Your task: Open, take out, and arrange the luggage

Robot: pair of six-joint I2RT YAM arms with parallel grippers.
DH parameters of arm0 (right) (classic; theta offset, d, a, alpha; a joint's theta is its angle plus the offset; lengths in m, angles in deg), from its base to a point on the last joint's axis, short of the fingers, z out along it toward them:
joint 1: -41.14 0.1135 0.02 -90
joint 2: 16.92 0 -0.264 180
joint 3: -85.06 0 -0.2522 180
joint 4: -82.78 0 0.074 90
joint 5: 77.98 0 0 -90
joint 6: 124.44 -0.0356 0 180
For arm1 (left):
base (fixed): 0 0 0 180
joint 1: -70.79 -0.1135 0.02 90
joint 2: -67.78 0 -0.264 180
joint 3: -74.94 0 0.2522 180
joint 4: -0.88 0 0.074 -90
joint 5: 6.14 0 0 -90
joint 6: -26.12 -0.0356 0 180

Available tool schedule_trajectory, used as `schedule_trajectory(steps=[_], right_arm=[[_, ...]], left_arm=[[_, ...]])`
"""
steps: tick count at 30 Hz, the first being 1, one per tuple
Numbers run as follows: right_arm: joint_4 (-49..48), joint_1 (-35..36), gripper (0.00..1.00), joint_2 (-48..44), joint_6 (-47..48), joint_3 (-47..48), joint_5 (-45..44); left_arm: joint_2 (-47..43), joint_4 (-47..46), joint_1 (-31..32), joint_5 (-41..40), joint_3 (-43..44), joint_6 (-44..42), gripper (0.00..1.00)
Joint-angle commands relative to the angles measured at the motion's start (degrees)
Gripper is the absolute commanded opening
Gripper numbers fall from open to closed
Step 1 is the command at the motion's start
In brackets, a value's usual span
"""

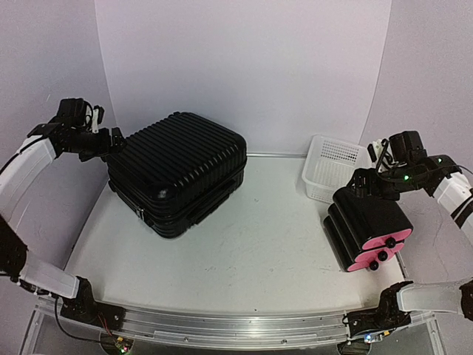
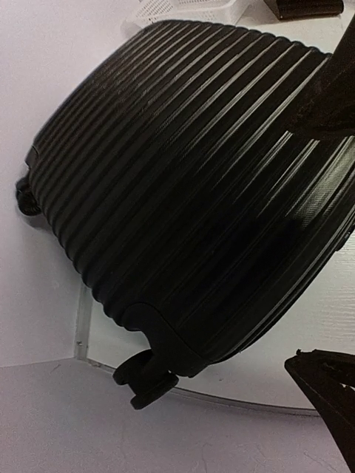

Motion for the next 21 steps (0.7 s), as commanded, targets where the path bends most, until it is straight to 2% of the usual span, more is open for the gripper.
schedule_trajectory(steps=[1, 8, 16, 21], right_arm=[[0.8, -1.0, 0.98, 0.1, -2.6, 0.8, 5.4], [3.8, -1.5, 0.98, -1.5, -3.4, 1.3, 8.4], [6.4, -1.7, 0.98, -2.7, -4.3, 1.7, 9.9], [6.7, -1.8, 0.98, -2.7, -4.9, 1.8, 10.6]], left_arm=[[9.1, 3.1, -1.7, 1.4, 9.7, 2.5, 1.00], [25.9, 7.5, -3.0, -0.4, 26.3, 1.4, 0.99], [43.8, 15.9, -3.6, -1.0, 50.7, -3.4, 1.00], [51.0, 17.7, -3.9, -1.6, 58.7, -5.4, 0.99]])
